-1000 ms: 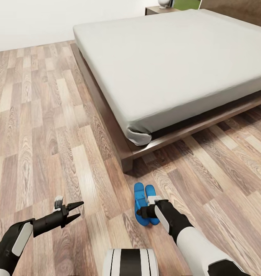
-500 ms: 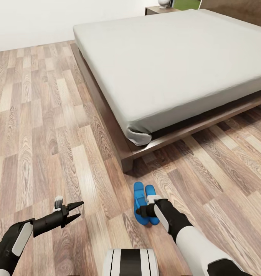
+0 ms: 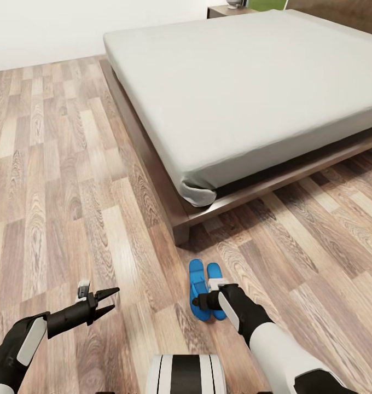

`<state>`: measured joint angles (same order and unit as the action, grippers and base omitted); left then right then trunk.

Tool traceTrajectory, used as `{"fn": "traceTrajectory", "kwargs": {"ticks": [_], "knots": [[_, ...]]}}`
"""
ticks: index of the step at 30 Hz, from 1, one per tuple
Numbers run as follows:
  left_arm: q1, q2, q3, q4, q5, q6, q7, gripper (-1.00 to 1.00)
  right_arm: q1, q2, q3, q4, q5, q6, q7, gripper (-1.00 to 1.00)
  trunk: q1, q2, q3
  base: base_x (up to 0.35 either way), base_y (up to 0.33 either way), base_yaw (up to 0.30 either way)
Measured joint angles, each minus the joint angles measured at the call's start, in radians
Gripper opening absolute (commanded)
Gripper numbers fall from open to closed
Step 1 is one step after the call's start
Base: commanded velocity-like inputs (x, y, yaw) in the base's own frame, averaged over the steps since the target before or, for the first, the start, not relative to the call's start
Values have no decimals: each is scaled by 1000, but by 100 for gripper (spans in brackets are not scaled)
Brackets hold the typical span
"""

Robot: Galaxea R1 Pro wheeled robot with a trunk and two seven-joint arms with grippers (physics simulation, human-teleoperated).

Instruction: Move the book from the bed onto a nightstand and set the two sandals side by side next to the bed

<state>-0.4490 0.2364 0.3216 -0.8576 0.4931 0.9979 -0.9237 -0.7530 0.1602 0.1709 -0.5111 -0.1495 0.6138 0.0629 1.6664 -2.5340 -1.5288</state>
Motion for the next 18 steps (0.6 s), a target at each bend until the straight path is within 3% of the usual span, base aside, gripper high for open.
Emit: {"fn": "traceTrajectory", "kwargs": {"ticks": [6,18], "knots": [[0,0,0,0,0,0,0,100,0,0,0,0,0,0,0,-100,3,-1,-23,0,0,0],[0,0,0,0,0,0,0,100,0,-1,0,-1,2,0,0,-100,3,-1,-23,0,0,0]]}}
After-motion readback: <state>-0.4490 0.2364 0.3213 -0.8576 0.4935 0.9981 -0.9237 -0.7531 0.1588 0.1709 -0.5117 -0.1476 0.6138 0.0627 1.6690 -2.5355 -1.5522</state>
